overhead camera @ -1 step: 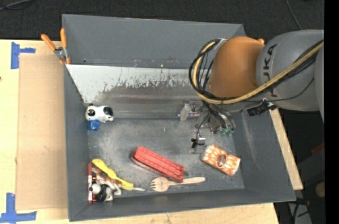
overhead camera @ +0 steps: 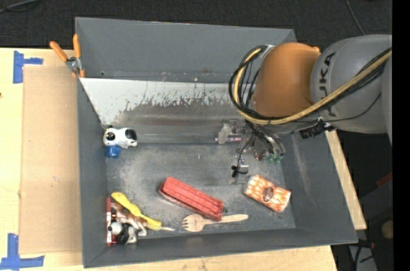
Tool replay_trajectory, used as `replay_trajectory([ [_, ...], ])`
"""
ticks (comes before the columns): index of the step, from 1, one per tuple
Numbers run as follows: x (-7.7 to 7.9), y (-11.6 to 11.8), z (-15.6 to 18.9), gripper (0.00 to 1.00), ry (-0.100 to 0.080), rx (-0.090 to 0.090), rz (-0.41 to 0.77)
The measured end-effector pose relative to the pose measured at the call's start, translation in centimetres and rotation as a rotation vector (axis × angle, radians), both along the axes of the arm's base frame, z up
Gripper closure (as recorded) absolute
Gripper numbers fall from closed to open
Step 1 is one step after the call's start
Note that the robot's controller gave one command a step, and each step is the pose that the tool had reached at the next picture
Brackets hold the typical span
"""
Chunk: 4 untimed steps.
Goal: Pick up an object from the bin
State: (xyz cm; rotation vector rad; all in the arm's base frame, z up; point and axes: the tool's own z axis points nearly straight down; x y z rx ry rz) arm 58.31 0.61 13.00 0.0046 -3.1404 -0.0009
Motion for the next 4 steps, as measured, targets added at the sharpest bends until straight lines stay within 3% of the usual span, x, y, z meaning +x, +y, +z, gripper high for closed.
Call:
replay_trajectory([
  [1,-4.1,-3.7,2.4,0.00,0.007,0.002,-0.127],
  [2,-6.9,-7.3,4.0,0.00,0.004,-0.002,-0.166],
  [3,-7.7,-12.3,4.6,0.00,0.003,0.000,-0.222],
  [4,-10.4,-8.7,-2.2,0.00,0.003,0.002,-0.260],
])
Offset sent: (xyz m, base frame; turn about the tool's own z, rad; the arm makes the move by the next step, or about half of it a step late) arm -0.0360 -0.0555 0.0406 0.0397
